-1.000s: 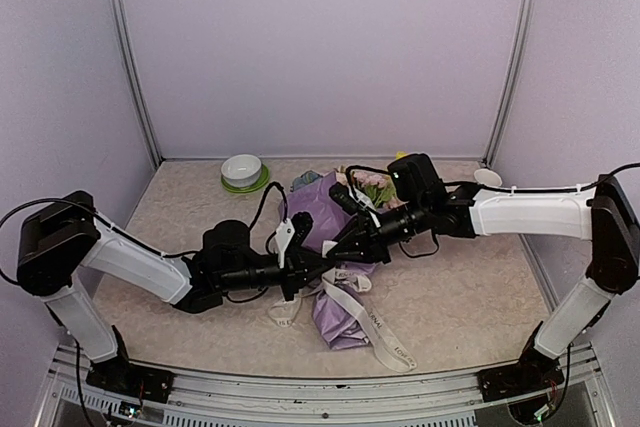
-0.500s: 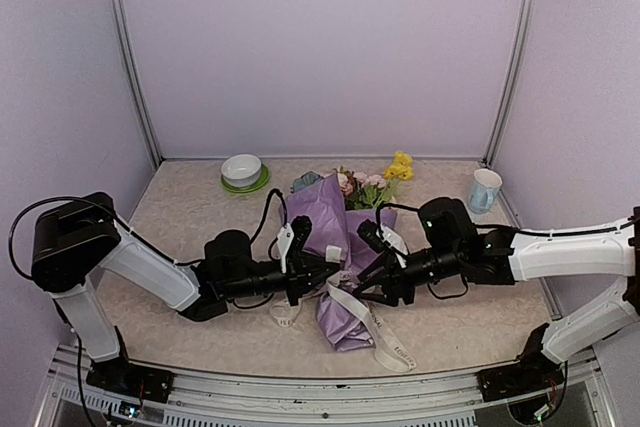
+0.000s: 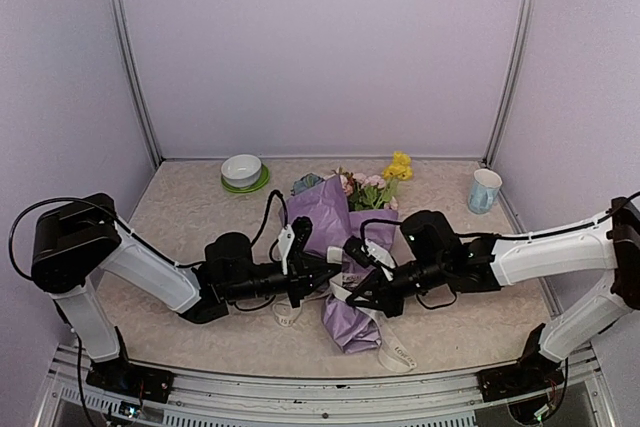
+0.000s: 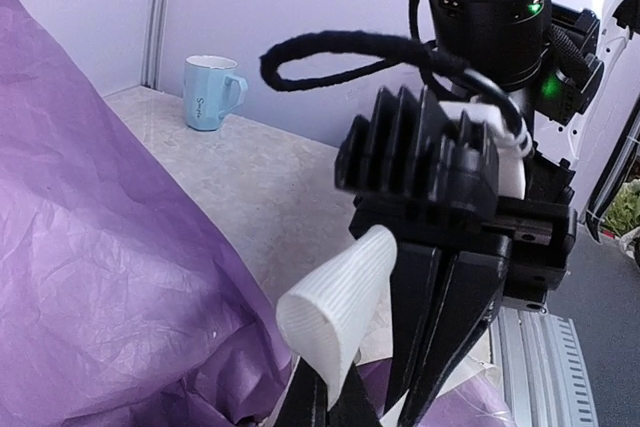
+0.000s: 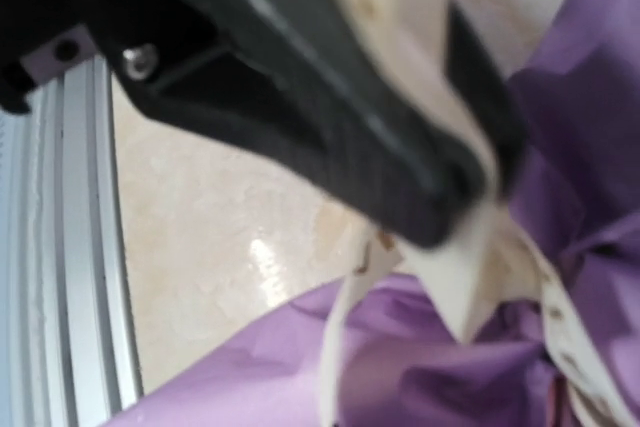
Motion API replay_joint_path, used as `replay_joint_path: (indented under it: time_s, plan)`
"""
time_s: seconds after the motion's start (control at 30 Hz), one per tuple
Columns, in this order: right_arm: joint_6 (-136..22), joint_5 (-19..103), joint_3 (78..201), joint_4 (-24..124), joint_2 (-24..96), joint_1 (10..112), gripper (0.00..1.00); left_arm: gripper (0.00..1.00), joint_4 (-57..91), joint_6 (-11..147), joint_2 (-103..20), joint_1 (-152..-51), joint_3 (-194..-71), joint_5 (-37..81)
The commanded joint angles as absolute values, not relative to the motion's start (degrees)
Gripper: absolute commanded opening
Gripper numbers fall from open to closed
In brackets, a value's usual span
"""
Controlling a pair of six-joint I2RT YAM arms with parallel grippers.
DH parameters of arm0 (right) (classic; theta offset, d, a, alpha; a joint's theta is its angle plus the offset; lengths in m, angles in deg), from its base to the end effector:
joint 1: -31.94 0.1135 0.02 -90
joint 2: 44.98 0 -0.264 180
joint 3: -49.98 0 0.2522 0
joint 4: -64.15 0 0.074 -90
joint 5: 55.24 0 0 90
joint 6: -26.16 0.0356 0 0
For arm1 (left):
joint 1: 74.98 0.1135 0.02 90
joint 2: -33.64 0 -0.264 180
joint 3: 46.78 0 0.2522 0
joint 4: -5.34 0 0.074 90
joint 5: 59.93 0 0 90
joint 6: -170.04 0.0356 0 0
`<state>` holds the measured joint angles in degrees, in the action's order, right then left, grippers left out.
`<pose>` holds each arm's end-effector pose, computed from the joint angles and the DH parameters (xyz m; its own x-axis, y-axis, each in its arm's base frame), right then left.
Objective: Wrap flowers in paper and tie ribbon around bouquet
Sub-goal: Cross the half-tied ribbon over the folded bouquet.
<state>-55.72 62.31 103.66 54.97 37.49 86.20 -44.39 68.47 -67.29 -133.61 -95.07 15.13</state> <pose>0.1558 0.2447 0.1888 -0.4875 -0.4630 -0.7402 -0.8725 0.2902 0.3931 0.1647 -0.2877 0.1667 -0.2182 -0.0143 -0.9758 0.9342 0.2861 -0.2131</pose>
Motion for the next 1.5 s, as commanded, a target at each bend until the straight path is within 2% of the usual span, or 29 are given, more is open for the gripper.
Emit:
replay_joint_path:
  time_s: [0.0,0.47,0.7,0.87,1.1,1.17,1.27,1.37,1.47]
  plan:
    - [-54.66,60.22,101.15,54.26,31.54,86.24,0.00,0.00,-46.82,68.39,-67.71,-134.13,-94.21,16.08]
    - [-48.75,61.27,98.54,36.24,26.12,80.67,0.00,0.00,-51.18,65.82,-71.31,-135.07,-94.21,15.78]
    - [-47.60,64.12,100.49,43.32,30.28,81.00,0.00,0.00,-50.95,65.96,-71.36,-135.54,-93.99,15.97]
    - [-46.97,65.10,102.74,47.23,32.84,82.73,0.18,0.00,-51.01,65.88,-70.62,-135.52,-93.18,16.28]
    - [-53.12,67.21,104.94,42.82,29.23,82.83,0.55,0.00,-51.28,65.60,-71.28,-135.67,-92.91,16.30]
    - [-54.95,67.30,105.49,41.31,28.14,80.40,0.62,0.00,-51.78,65.49,-71.38,-135.79,-92.74,16.20]
    - [-56.16,65.62,106.76,41.08,29.85,77.32,0.61,0.00,-51.83,65.74,-71.48,-135.96,-92.74,16.27]
    - [-56.22,63.96,109.90,40.31,35.42,74.78,0.44,0.00,-51.51,65.79,-71.20,-136.11,-92.77,16.26]
    - [-57.86,68.03,111.99,41.38,40.84,74.21,0.43,0.00,-50.98,66.19,-70.73,-136.29,-92.63,16.77]
